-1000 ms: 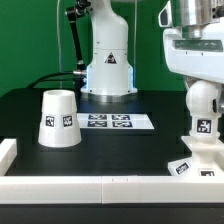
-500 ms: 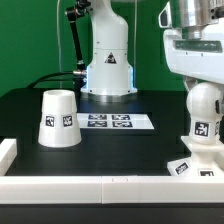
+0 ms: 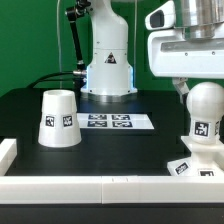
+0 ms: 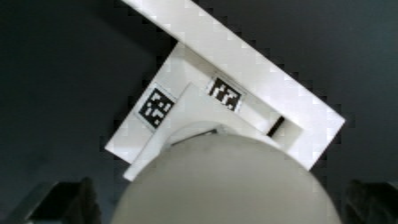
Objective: Assemble lamp
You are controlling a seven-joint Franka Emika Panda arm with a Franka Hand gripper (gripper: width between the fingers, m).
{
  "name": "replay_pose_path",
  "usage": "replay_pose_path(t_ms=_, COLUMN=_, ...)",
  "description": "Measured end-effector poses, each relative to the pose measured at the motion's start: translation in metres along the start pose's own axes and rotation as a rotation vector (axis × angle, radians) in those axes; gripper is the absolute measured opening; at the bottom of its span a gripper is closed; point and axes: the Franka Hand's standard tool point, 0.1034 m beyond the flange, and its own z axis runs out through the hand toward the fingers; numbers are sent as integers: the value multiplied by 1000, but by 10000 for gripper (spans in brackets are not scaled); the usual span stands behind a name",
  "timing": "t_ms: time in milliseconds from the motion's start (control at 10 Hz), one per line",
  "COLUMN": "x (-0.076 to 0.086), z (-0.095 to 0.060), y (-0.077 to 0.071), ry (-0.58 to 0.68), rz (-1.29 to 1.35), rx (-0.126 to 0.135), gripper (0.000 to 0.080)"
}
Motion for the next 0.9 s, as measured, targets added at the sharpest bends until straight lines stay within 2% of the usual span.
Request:
replay_pose_path(t_ms=100, x=0, z=0, y=0, ry=0, rz=-62, rx=0, gripper=699)
replay_pose_path(t_ms=200, x=0, z=0, y=0, ry=9, rz=-191, rx=-12, gripper=699)
replay_pose_path(t_ms=300, x=0, z=-1, y=0, ry=24, rz=-363, rx=-37, gripper=699)
replay_pose_path(t_ms=600, x=2, z=-1, y=-1, ry=31, rz=-730, rx=-68, gripper=699)
replay_pose_path(t_ms=900, x=4, z=-1, y=1, ry=24, rz=-955, rx=-75, gripper=699)
